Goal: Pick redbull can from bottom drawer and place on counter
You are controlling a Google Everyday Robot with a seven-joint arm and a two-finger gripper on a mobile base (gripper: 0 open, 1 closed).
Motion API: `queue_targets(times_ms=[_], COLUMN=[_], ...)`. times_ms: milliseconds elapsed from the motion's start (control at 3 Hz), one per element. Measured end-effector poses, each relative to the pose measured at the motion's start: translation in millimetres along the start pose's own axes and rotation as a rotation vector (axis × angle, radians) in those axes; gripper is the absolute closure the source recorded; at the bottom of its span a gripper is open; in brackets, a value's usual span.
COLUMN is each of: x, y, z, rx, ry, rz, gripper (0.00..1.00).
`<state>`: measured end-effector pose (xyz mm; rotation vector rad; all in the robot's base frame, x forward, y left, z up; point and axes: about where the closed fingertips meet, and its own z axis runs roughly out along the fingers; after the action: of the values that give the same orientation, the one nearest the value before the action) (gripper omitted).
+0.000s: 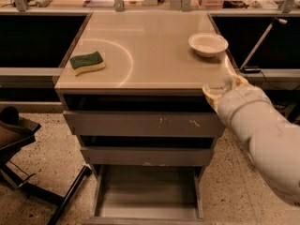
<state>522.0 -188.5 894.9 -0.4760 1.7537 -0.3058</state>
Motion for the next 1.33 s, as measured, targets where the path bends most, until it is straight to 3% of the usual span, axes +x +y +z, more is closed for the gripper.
queue_targets(times_ms=[333, 667, 1000, 1333], x=[-76, -103, -103, -116], y=[-1, 28, 28, 26], z=[31, 42, 42, 75], rx=[0.04, -0.006, -0.006, -0.04], ry=[-0.086, -0.109, -0.109, -0.138], rz=[-0.018, -0.036, -0.035, -0.011], gripper=[1.0, 1.0, 1.0, 1.0])
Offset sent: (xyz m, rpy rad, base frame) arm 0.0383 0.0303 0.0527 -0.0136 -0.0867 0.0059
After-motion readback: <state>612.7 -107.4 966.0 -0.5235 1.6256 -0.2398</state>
